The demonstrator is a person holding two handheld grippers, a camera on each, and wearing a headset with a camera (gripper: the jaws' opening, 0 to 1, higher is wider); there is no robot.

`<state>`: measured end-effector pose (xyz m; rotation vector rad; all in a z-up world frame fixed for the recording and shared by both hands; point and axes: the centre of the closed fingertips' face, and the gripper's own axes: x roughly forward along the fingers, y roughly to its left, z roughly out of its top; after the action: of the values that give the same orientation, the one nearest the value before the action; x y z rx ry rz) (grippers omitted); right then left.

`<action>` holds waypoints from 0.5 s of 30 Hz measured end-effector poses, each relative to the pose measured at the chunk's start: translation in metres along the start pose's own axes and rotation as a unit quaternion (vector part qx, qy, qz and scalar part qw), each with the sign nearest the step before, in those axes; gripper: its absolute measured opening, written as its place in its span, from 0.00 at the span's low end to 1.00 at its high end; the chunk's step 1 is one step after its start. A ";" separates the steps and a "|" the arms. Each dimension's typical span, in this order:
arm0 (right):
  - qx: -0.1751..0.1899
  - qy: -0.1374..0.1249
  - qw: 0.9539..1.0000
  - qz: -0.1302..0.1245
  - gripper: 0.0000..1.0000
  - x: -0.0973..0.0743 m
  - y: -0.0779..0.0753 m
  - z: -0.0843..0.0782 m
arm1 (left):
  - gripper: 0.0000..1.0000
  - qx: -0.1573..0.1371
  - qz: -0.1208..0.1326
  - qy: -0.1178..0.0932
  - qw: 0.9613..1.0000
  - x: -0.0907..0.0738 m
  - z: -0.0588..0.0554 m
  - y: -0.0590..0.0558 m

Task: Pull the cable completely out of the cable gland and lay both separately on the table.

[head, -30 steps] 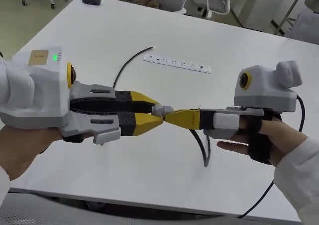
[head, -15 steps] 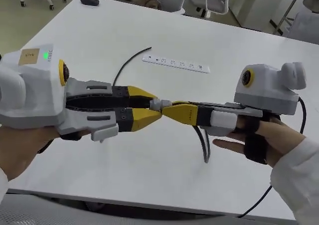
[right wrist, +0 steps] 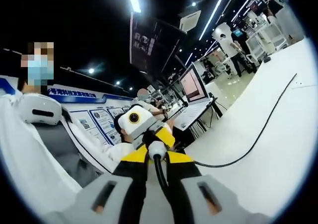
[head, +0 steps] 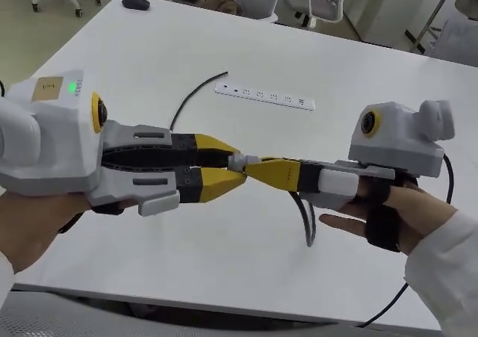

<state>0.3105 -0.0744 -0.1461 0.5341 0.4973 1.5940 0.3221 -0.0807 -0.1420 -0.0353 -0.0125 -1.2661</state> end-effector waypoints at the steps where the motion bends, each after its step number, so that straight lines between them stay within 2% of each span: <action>1: 0.007 -0.002 1.000 0.001 0.13 0.001 0.000 0.001 | 0.15 -0.006 -0.002 -0.007 1.000 -0.001 0.002 0.001; 4: 0.036 -0.005 0.999 0.012 0.14 0.002 0.000 0.002 | 0.15 -0.004 -0.001 -0.007 1.000 -0.001 0.002 0.000; 7: 0.042 -0.012 0.999 0.013 0.14 0.001 0.000 0.003 | 0.15 -0.001 -0.002 -0.004 1.000 -0.001 0.001 0.000; 10: 0.062 -0.029 0.997 0.020 0.14 0.000 0.000 0.007 | 0.15 -0.003 -0.004 -0.006 1.000 0.000 0.002 -0.001; 13: 0.043 -0.020 0.999 0.011 0.13 0.000 -0.001 0.006 | 0.15 -0.011 -0.003 -0.002 1.000 0.000 0.000 -0.001; 15: 0.033 -0.018 0.999 0.007 0.12 0.000 -0.001 0.007 | 0.15 -0.031 -0.003 -0.001 1.000 0.000 -0.001 0.000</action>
<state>0.3158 -0.0740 -0.1408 0.6170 0.5206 1.5826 0.3225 -0.0811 -0.1432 -0.0903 0.0250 -1.2730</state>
